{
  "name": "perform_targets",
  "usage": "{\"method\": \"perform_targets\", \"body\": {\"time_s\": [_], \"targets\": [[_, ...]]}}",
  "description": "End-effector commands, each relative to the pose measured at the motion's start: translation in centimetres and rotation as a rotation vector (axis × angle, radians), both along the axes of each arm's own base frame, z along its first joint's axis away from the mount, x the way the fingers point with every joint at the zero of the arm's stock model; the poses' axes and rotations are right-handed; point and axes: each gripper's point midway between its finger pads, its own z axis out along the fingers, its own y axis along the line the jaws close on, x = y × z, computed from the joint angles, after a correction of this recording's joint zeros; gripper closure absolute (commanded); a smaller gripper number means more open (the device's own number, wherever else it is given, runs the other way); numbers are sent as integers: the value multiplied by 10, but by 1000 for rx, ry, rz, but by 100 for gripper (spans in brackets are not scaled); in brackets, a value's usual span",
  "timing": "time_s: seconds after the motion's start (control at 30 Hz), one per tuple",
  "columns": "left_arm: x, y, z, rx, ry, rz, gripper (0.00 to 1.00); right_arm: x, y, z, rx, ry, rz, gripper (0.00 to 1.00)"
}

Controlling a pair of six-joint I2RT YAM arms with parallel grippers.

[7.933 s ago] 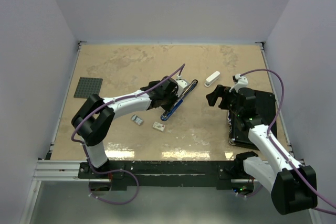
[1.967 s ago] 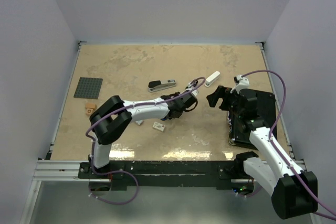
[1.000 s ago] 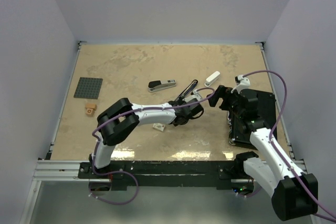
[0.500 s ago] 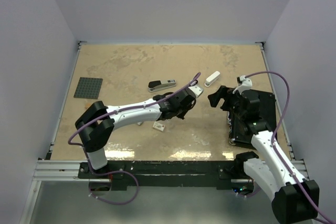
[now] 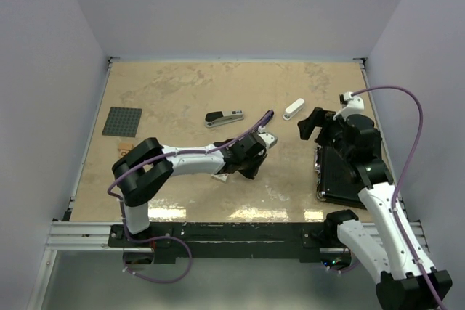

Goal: Load the staples into the stapler

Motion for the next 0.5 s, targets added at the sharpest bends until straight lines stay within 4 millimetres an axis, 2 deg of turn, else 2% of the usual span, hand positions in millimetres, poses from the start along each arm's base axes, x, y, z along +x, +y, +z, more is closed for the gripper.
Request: {"method": "perform_targets", "body": {"time_s": [0.0, 0.17, 0.3, 0.47], "targets": [[7, -7, -5, -79, 2, 47, 83, -8, -2, 34, -83, -45, 27, 2], [4, -1, -11, -71, 19, 74, 81, -12, 1, 51, -86, -84, 24, 2], [5, 7, -10, -52, 9, 100, 64, -16, 5, 57, -97, -96, 10, 2], [13, 11, 4, -15, -8, 148, 50, -22, 11, 69, -90, -133, -3, 1]]}}
